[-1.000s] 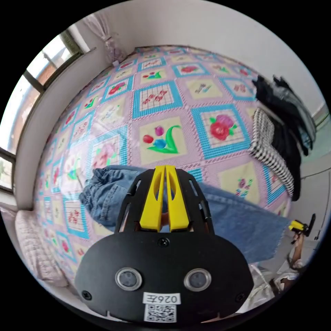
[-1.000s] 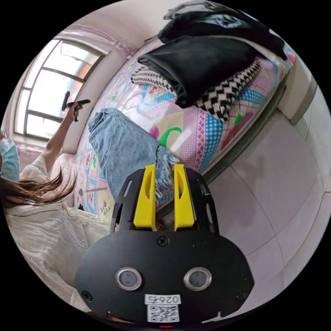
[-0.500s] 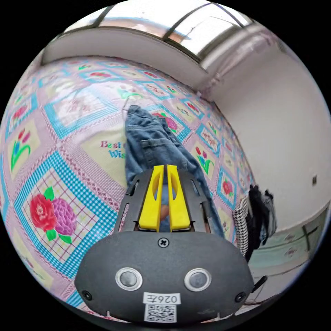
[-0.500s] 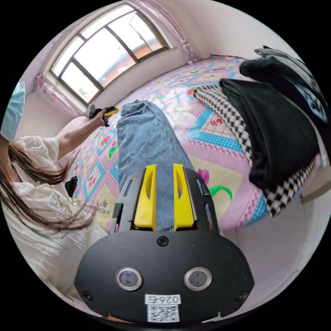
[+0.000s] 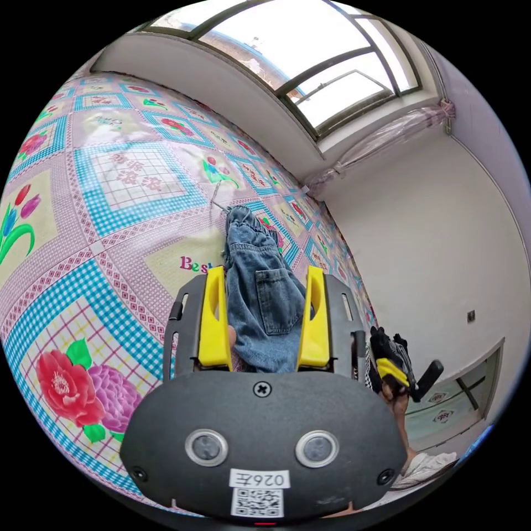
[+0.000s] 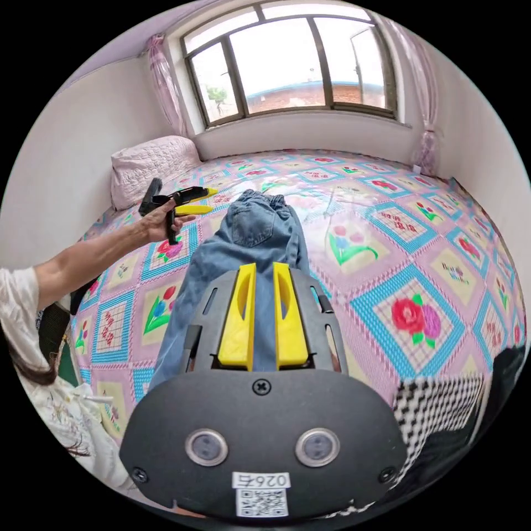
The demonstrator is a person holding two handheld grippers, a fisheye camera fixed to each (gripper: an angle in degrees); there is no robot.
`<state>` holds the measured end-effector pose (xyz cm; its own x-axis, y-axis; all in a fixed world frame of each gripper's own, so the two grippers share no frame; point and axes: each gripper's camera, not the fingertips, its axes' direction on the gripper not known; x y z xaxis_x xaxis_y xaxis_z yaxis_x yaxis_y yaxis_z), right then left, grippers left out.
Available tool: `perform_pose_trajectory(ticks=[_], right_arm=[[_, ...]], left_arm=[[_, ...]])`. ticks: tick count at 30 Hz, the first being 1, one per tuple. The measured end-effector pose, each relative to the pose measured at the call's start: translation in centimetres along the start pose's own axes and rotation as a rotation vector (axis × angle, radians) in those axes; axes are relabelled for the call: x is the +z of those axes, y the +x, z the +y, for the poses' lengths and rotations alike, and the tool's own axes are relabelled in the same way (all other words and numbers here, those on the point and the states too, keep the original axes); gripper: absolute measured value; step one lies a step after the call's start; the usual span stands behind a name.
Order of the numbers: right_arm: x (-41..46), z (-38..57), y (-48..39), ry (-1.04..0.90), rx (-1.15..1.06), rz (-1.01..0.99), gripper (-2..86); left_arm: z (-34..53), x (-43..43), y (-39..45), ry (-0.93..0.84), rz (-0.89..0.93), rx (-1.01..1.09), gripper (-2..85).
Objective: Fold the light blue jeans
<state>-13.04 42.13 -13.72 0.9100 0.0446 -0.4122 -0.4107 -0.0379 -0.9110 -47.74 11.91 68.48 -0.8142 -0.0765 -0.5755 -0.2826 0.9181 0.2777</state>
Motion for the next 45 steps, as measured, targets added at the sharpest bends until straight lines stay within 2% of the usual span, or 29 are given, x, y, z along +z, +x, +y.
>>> perform_pose_trajectory(ticks=[5,9,11,14,15,16,20,21,23,25,28,30,32,33,34,35,36,37,40,42,45], right_arm=[[11.6,-10.9,0.5,-0.128,-0.043,0.077,1.3],[17.6,-15.5,1.4,-0.169,-0.018,0.041,3.2],[21.4,-17.4,1.9,-0.213,-0.008,0.085,4.6],[26.3,-18.1,2.2,-0.347,-0.023,0.085,0.8],[27.2,-18.1,2.1,-0.395,-0.034,0.072,0.3],[28.0,-18.1,1.7,-0.45,-0.047,0.118,-0.7],[20.7,-17.8,0.4,-0.119,-0.086,0.23,-1.4],[20.8,-17.8,1.1,-0.118,-0.076,0.241,-1.4],[24.7,-17.9,4.3,-0.314,0.02,0.214,-1.1],[26.1,-17.0,5.0,-0.374,0.025,0.237,-0.3],[23.3,-15.7,5.5,-0.273,0.037,0.225,3.0],[21.8,-14.8,6.3,-0.254,0.045,0.195,5.9],[20.8,-13.3,7.9,-0.276,0.087,0.136,10.7],[20.8,-12.9,8.3,-0.287,0.102,0.114,10.3],[21.3,-12.3,9.1,-0.317,0.127,0.06,9.6],[22.6,-11.8,9.6,-0.367,0.141,0.005,3.9],[23.4,-11.6,9.7,-0.41,0.13,-0.028,1.1],[23.6,-11.7,9.6,-0.403,0.128,-0.053,0.1],[22.2,-12.3,9.6,-0.297,0.091,0.051,-0.3],[23.7,-11.8,11.2,-0.366,0.158,0.01,1.3],[20.8,-10.7,12.4,-0.302,0.222,0.0,5.9]], left_arm=[[-3.7,4.0,-0.2,-0.071,-0.025,0.028,22.0],[-6.7,7.1,-1.1,-0.149,-0.064,0.066,24.7],[-7.7,8.4,-1.6,-0.181,-0.043,0.072,25.1],[-8.8,10.2,-2.2,-0.197,0.073,0.076,16.9],[-9.5,10.7,-2.2,-0.243,0.11,0.083,9.5],[-10.2,9.8,-1.9,-0.272,0.052,0.048,6.8],[-11.4,6.0,3.0,-0.126,-0.023,0.352,5.9],[-12.1,6.6,3.5,-0.133,-0.05,0.382,6.8],[-13.2,8.1,2.4,-0.188,-0.046,0.314,9.6],[-14.1,8.8,-1.2,-0.203,0.066,0.158,13.2],[-14.3,6.6,-5.6,-0.093,0.265,0.013,13.9],[-14.3,5.3,-6.3,-0.057,0.309,0.041,15.4],[-14.3,5.5,-6.1,-0.093,0.312,0.083,18.0],[-14.4,6.8,-5.7,-0.155,0.318,0.094,18.8],[-14.5,9.2,-4.9,-0.277,0.316,0.119,14.9],[-14.7,10.2,-4.2,-0.318,0.302,0.155,12.9],[-15.3,10.4,-3.2,-0.321,0.148,0.154,7.4],[-16.6,10.2,-2.0,-0.346,0.077,0.163,4.7],[-19.4,10.8,-0.1,-0.342,-0.004,0.26,5.7],[-20.3,11.8,-0.8,-0.379,0.008,0.217,8.2],[-20.2,10.1,-2.0,-0.366,0.163,0.197,14.3]])
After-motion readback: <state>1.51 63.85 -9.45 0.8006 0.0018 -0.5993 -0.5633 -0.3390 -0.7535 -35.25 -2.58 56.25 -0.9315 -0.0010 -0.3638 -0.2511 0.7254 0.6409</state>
